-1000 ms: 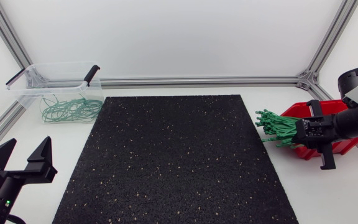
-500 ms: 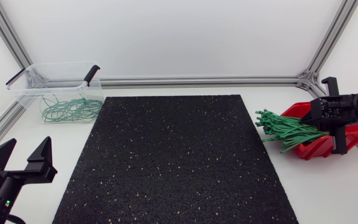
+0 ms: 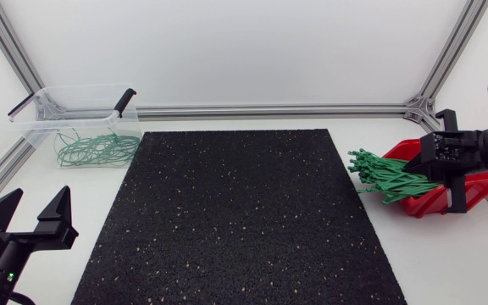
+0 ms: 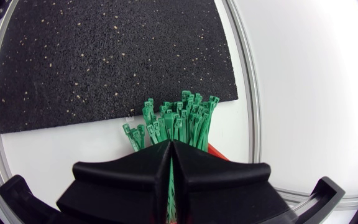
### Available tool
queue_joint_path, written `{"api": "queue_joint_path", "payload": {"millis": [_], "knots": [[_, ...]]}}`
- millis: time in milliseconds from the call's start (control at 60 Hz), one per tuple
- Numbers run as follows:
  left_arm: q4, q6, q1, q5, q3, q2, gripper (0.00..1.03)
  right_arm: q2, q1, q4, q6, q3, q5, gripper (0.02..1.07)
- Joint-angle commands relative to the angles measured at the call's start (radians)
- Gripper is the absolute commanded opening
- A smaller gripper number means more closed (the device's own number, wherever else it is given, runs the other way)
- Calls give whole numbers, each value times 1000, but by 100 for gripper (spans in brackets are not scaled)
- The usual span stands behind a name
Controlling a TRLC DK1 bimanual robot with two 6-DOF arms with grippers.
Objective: Take a green cable tie from the red box, thread the tail through the head to close it, then place it in the transparent bin on the left.
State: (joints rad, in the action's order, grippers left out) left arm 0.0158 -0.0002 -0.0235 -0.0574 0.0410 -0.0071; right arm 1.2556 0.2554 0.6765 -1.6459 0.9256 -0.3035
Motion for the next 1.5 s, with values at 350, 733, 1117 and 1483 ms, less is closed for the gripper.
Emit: {"api": "queue_joint_path", "payload": {"millis": [350,733,1117,1483], "knots": [[-20,-14,2,5,-39,-7,100,57,58,77,279,147,-252,8],[-20,-26,14,11,-39,-7,100,-58,44,302,471,369,-353,8],[15,-11,10,10,-20,-8,99,-68,-229,535,773,553,-364,8],[-47,-29,19,10,149,56,96,-56,-585,506,1046,513,-375,8]]}}
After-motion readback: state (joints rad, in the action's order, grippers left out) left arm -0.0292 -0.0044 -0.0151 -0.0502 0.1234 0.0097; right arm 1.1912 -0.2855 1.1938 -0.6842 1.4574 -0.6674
